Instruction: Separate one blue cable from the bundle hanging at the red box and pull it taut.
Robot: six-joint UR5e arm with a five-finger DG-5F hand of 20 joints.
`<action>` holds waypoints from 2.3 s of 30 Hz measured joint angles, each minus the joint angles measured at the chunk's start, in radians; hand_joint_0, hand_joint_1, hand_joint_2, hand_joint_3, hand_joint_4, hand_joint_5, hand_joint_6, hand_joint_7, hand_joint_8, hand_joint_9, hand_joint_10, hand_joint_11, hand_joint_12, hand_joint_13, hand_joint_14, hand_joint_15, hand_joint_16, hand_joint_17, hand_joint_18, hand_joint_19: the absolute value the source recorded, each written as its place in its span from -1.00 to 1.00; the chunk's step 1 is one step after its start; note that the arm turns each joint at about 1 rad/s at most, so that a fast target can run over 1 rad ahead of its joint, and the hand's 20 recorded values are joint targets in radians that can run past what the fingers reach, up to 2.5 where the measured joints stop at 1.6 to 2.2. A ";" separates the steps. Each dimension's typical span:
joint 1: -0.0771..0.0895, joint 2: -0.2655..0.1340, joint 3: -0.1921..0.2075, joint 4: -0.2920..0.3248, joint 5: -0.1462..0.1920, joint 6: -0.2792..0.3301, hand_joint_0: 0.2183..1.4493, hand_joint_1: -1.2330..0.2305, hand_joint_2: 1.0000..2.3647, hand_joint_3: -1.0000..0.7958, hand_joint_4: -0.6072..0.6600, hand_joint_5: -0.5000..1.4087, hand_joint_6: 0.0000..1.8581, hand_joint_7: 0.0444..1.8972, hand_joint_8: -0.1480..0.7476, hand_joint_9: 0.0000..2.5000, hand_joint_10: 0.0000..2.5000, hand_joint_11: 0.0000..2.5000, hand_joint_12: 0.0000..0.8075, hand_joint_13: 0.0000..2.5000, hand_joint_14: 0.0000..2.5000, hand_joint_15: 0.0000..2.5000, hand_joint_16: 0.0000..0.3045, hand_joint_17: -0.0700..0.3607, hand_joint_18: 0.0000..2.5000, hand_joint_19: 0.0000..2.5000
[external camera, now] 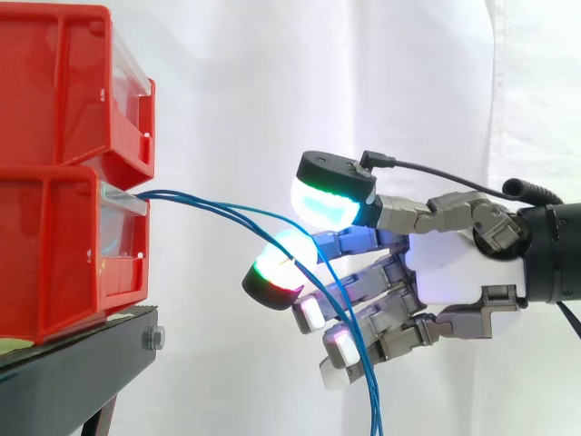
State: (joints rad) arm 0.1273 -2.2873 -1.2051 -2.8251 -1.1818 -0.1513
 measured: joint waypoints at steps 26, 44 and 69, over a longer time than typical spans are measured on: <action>-0.017 -0.001 -0.034 0.046 0.001 0.021 -0.48 0.02 -1.00 -0.44 0.11 -0.76 -0.10 -0.14 -0.02 -0.47 -0.99 -0.06 -0.06 -0.28 -0.98 -0.32 -0.62 -0.06 -0.54 -0.54; -0.022 0.000 -0.037 0.049 0.000 0.019 -0.45 -0.08 -1.00 -0.44 0.11 -0.76 -0.09 -0.14 -0.03 -0.47 -0.99 -0.04 -0.08 -0.26 -0.98 -0.32 -0.62 -0.07 -0.53 -0.55; 0.019 -0.001 -0.037 0.068 0.054 -0.002 -0.33 -0.19 -0.99 -0.37 0.12 -0.76 -0.04 -0.16 -0.07 -0.37 -0.99 -0.02 -0.18 -0.06 -0.98 -0.16 -0.63 -0.09 -0.46 -0.56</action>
State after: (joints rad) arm 0.1468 -2.2887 -1.2425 -2.7567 -1.1275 -0.1533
